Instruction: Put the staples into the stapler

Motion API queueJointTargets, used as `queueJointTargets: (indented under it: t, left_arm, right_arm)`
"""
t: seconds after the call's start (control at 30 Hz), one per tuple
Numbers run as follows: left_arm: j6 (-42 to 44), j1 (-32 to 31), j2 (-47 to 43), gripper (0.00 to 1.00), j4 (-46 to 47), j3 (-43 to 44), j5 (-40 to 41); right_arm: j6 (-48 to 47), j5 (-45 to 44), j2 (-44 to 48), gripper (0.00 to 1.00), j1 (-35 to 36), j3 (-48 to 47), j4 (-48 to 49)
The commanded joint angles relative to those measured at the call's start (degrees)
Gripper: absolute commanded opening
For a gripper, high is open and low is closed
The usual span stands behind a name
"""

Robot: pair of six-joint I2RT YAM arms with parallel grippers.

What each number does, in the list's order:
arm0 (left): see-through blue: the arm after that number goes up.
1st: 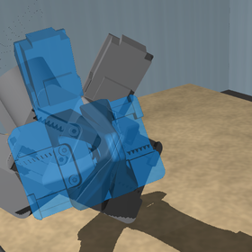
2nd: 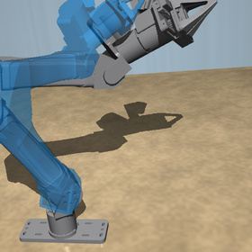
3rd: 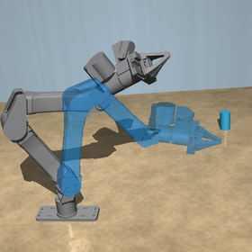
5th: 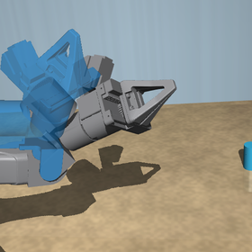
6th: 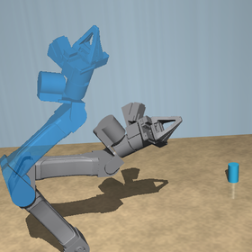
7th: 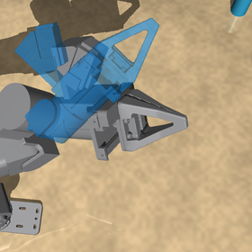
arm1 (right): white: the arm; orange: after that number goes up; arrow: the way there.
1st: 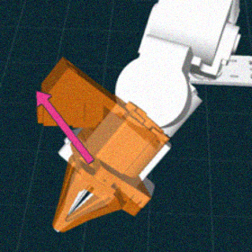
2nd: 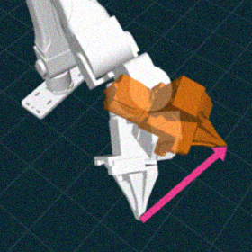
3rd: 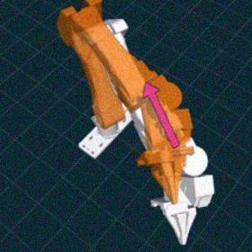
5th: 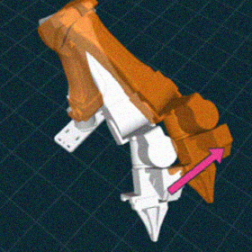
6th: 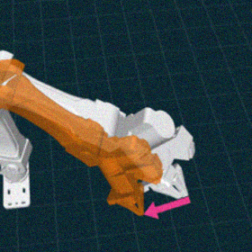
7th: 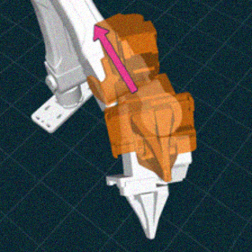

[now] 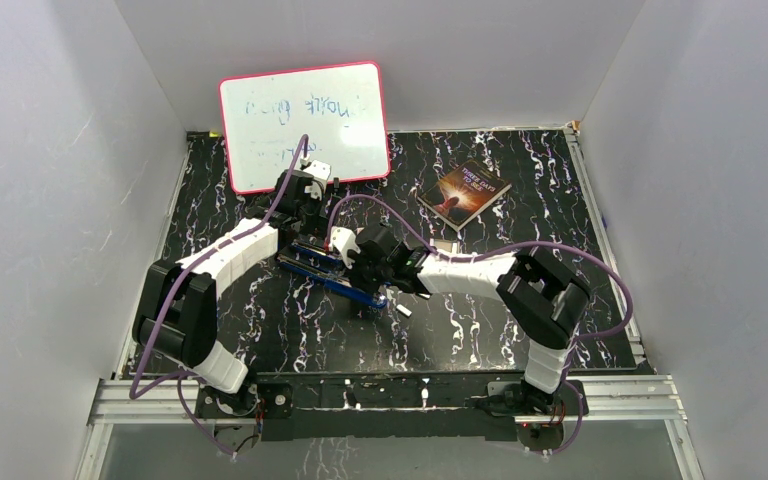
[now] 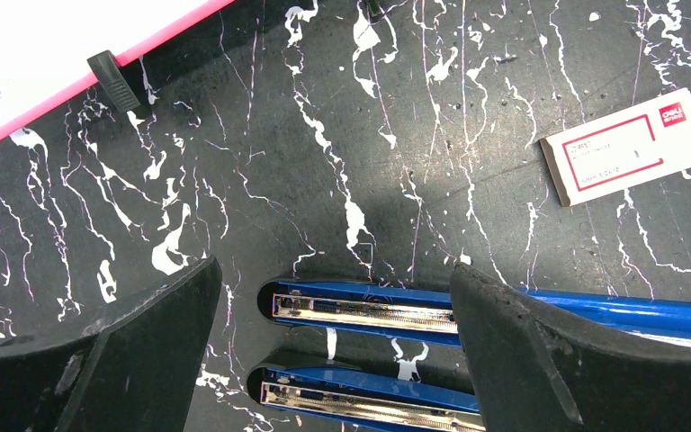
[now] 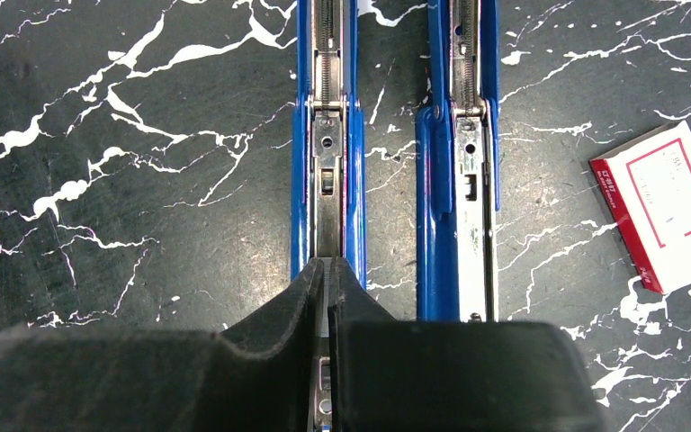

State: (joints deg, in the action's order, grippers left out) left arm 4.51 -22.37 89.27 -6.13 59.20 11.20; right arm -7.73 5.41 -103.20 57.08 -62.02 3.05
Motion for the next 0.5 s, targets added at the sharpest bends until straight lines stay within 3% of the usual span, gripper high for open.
queueJointTargets:
  t: [0.0, 0.47]
  left_arm:
    - [0.64, -0.22, -1.01, 0.98, -0.46, 0.57, 0.58]
    - [0.65, -0.22, -1.12, 0.98, -0.46, 0.57, 0.58]
  right_arm:
    - [-0.77, -2.19, 1.58, 0.14, -0.12, 1.37, -3.99]
    - [0.52, -1.74, 5.6, 0.21, -0.13, 2.36, 4.5]
